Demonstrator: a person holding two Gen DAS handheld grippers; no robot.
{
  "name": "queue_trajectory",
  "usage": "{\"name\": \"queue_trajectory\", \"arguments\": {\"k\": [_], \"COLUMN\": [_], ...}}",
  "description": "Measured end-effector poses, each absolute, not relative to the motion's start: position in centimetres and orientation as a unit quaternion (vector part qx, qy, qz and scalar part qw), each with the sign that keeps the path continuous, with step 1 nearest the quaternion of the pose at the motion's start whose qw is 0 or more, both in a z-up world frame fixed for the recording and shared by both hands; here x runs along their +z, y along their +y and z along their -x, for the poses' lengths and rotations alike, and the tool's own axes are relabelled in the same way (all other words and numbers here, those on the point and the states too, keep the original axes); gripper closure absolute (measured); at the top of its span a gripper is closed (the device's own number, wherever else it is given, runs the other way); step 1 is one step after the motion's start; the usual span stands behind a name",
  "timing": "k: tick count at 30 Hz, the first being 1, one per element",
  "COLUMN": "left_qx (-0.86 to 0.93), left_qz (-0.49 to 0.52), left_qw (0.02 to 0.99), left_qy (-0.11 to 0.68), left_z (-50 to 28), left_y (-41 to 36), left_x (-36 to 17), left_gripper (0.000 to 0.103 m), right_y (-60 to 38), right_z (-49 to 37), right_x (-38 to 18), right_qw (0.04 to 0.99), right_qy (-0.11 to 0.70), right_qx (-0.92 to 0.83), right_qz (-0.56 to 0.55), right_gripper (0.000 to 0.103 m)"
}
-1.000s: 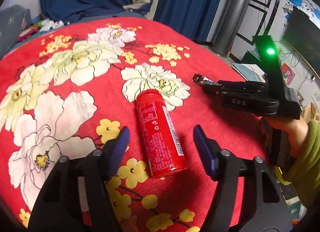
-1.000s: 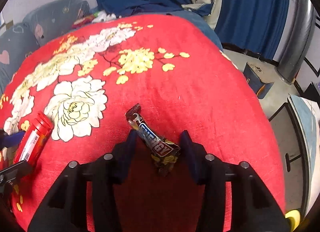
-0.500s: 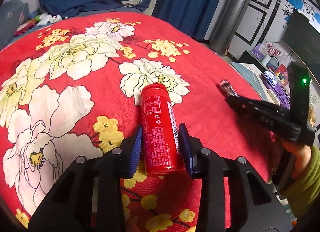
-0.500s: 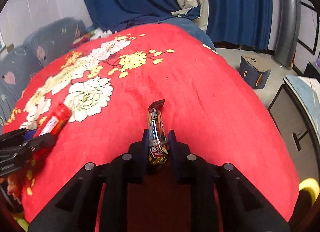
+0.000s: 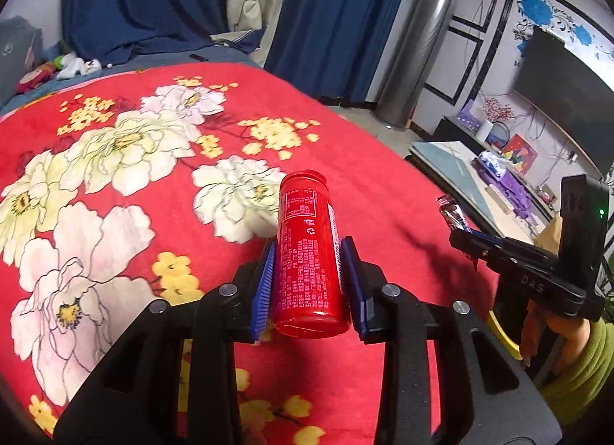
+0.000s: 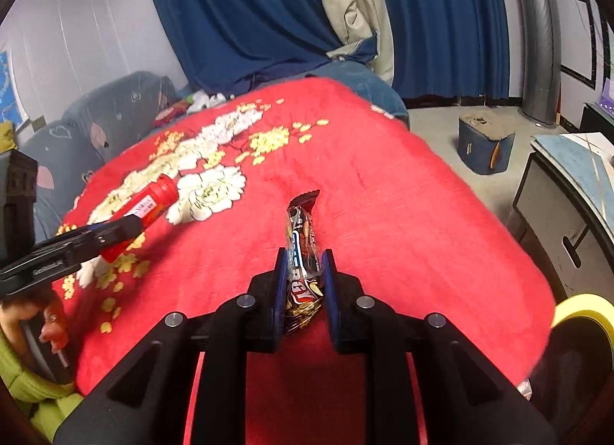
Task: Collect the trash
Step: 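Grasp the red can with the left gripper while the right grasps the chocolate bar, then carry the red can and chocolate bar over the trash bin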
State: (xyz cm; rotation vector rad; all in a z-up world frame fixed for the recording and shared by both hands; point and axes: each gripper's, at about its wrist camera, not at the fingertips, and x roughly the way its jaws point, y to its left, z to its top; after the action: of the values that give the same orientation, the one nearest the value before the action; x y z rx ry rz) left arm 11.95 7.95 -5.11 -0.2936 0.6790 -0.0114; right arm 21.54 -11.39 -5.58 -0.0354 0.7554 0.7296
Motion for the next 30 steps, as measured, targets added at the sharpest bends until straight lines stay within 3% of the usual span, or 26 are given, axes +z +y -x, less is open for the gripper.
{"name": "queue_trajectory", "arguments": {"k": [30], "left_qx": [-0.126], "left_qz": [0.118], "left_qw": [0.938], "left_qy": [0.302], "left_z": [-13.0], "left_y": [-2.3], "left_x": [-1.9], "left_gripper": [0.077], "right_y": [-22.2], "right_z": [-17.5], "right_x": [-1.2], "right_qw": [0.910], "right_qy": [0.298], "right_qx": [0.288], "right_qz": [0.000], "right_gripper": [0.086]}}
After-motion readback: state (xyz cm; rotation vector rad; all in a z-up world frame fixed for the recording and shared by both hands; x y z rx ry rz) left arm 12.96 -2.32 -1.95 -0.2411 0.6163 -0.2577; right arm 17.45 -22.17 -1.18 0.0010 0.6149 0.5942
